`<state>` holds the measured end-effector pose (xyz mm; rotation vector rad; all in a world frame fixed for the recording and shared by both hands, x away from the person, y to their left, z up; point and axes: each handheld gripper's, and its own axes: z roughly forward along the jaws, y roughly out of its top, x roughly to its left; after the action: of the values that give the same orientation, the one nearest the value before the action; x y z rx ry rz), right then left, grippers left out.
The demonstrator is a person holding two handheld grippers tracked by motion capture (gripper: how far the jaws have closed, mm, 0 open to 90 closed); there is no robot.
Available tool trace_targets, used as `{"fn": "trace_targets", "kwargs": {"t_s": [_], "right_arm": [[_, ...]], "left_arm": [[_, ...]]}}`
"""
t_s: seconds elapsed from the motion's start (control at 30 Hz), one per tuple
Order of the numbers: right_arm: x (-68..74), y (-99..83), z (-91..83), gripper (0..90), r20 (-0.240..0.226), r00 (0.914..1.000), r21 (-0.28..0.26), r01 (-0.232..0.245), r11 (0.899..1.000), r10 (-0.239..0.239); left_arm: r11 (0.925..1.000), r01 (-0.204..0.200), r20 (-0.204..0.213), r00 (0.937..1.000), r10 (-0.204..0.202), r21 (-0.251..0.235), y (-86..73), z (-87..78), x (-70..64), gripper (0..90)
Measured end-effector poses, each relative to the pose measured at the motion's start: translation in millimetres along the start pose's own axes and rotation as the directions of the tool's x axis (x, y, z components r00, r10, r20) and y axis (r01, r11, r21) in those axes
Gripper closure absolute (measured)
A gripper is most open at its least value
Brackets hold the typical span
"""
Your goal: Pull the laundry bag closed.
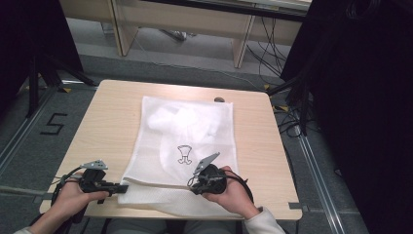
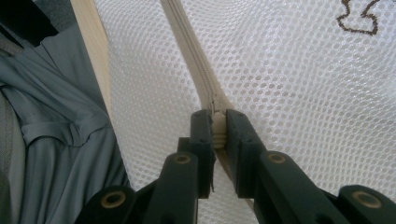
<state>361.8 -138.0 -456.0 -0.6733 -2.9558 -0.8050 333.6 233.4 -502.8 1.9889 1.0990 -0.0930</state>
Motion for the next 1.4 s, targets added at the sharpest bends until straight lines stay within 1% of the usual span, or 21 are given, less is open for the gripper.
{"fn": "trace_targets", "kwargs": {"t_s": [0.3, 0.33, 0.47, 0.6, 0.63, 0.7, 0.77, 0.8, 0.87, 0.93, 1.17, 1.2, 1.23, 1.3, 1.33, 1.4], "right_arm": [[-1.8, -5.2, -2.6, 82.2, 0.003, 0.9999, 0.004, -0.014, 1.000, 0.014], [-2.0, -5.7, -2.4, 82.2, 0.002, 0.9999, -0.001, -0.014, 1.000, 0.014], [-2.4, -6.9, -3.2, 82.2, 0.009, 0.9999, 0.008, -0.012, 1.000, 0.011], [-3.7, -7.9, -4.3, 82.2, 0.002, 0.9999, 0.001, -0.011, 1.000, 0.011], [-4.1, -8.3, -5.0, 82.2, 0.007, 0.9999, -0.003, -0.014, 1.000, 0.014], [-4.5, -9.0, -5.2, 82.2, 0.000, 0.9998, 0.000, -0.018, 1.000, 0.018], [-2.5, -9.7, -6.3, 82.2, 0.011, 0.9993, 0.010, -0.036, 0.999, 0.036], [-2.2, -10.1, -6.6, 82.2, 0.009, 0.9988, 0.014, -0.048, 0.999, 0.048], [-2.8, -10.4, -6.7, 82.2, 0.006, 0.9990, 0.009, -0.044, 0.999, 0.044], [-2.6, -10.8, -7.8, 82.2, 0.003, 0.9985, 0.012, -0.054, 0.998, 0.054], [-4.1, -12.6, -8.8, 82.2, 0.008, 0.9988, 0.015, -0.049, 0.999, 0.049], [-4.7, -13.2, -9.1, 82.2, 0.009, 0.9989, 0.007, -0.046, 0.999, 0.046], [-4.1, -13.6, -9.2, 82.2, 0.008, 0.9986, 0.010, -0.052, 0.999, 0.052], [-4.9, -14.4, -9.5, 82.2, 0.006, 0.9988, 0.008, -0.049, 0.999, 0.049], [-5.0, -14.6, -9.5, 82.2, 0.015, 0.9988, 0.008, -0.046, 0.999, 0.046], [-5.6, -15.2, -10.2, 82.2, 0.016, 0.9989, 0.007, -0.044, 0.999, 0.044]], "left_arm": [[1.0000, 0.001, -0.001, 1.0000, -0.001, 0.001, -0.1, 0.0, 0.1, 85.4], [1.0000, 0.000, -0.002, 1.0000, 0.000, 0.001, -0.1, 0.0, 0.1, 85.5], [1.0000, 0.001, -0.001, 1.0000, -0.001, 0.001, -0.2, 0.0, 0.2, 85.5], [1.0000, 0.001, 0.000, 1.0000, -0.001, 0.000, -0.1, -0.1, 0.2, 85.5], [1.0000, 0.001, -0.001, 1.0000, -0.001, 0.000, -0.2, -0.1, 0.1, 85.4], [1.0000, 0.001, -0.001, 1.0000, -0.001, 0.000, -0.2, -0.1, 0.1, 85.4], [1.0000, 0.001, -0.001, 1.0000, -0.001, 0.002, -0.2, 0.0, 0.2, 85.5], [1.0000, 0.001, -0.001, 1.0000, -0.001, 0.000, -0.2, -0.1, 0.1, 85.4], [1.0000, 0.001, -0.002, 1.0000, -0.001, 0.000, -0.2, -0.1, 0.1, 85.5], [1.0000, 0.001, -0.001, 1.0000, -0.001, 0.000, -0.2, -0.1, 0.1, 85.5], [1.0000, 0.001, 0.000, 1.0000, -0.001, -0.001, -0.1, -0.2, 0.2, 85.5], [1.0000, 0.001, -0.001, 1.0000, -0.001, 0.000, -0.1, -0.1, 0.2, 85.4], [1.0000, 0.002, 0.000, 1.0000, -0.002, 0.000, -0.1, 0.0, 0.2, 85.5], [1.0000, 0.001, -0.002, 1.0000, -0.001, 0.001, -0.1, 0.0, 0.1, 85.4], [1.0000, 0.002, -0.001, 1.0000, -0.002, 0.001, -0.1, 0.0, 0.2, 85.5], [1.0000, 0.002, -0.002, 1.0000, -0.002, 0.001, -0.1, 0.0, 0.1, 85.5]]}}
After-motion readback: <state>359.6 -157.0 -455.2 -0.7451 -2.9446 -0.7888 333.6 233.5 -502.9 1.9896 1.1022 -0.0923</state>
